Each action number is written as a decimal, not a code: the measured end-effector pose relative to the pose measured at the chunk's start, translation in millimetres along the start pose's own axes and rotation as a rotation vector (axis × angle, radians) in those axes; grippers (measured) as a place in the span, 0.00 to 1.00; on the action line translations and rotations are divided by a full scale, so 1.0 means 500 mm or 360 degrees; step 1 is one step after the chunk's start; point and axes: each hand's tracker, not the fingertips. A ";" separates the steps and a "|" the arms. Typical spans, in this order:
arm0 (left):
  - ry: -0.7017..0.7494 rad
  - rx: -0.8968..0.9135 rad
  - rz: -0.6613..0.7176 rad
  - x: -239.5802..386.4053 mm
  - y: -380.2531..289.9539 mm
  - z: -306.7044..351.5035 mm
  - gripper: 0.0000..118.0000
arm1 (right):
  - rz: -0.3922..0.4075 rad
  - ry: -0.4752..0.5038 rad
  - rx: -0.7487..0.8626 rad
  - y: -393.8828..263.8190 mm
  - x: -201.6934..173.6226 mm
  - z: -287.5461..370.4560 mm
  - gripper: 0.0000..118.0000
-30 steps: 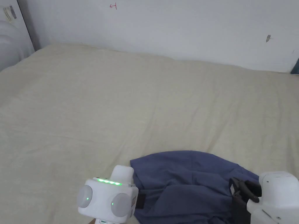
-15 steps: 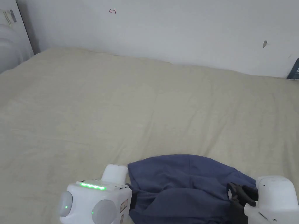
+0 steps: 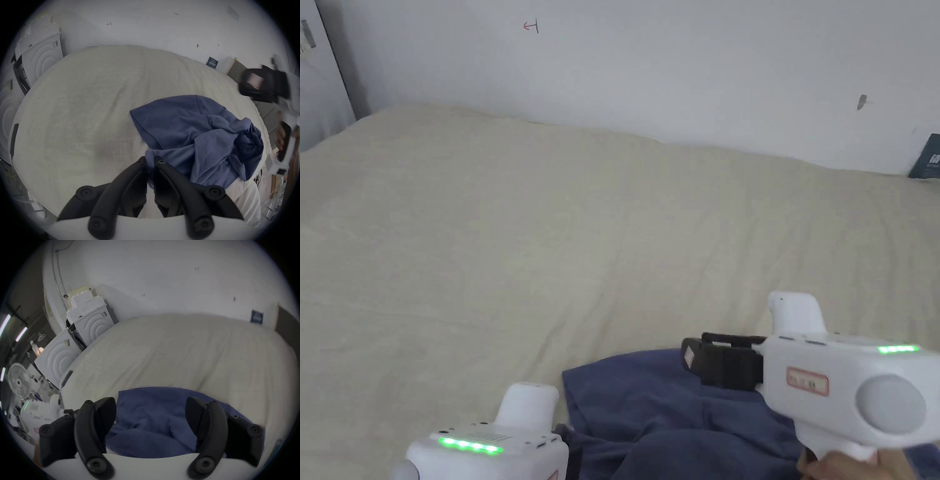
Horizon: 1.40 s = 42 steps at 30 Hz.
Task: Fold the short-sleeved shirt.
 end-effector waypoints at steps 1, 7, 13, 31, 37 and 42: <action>0.0009 -0.0004 -0.0001 0.001 0.001 0.001 0.05 | 0.0004 -0.0014 -0.0049 0.014 0.012 -0.030 0.82; -0.0006 -0.0014 -0.0010 0.000 -0.001 -0.002 0.05 | 0.0341 -0.0376 -0.0366 0.048 0.104 -0.194 0.82; -0.0033 -0.0020 -0.0008 -0.006 0.007 -0.002 0.05 | 0.0349 -0.0405 -0.0516 0.025 0.155 -0.282 0.82; -0.0028 -0.0038 0.0002 -0.014 0.016 0.002 0.05 | 0.0367 -0.0479 -0.0426 0.020 0.075 -0.229 0.08; 0.0027 -0.0037 -0.0062 -0.007 0.040 0.031 0.05 | 0.0342 -0.0494 -0.0267 0.057 0.035 -0.120 0.08; 0.0090 0.0073 -0.0087 0.002 0.083 0.084 0.05 | 0.0341 -0.0539 -0.0059 0.117 0.018 0.021 0.08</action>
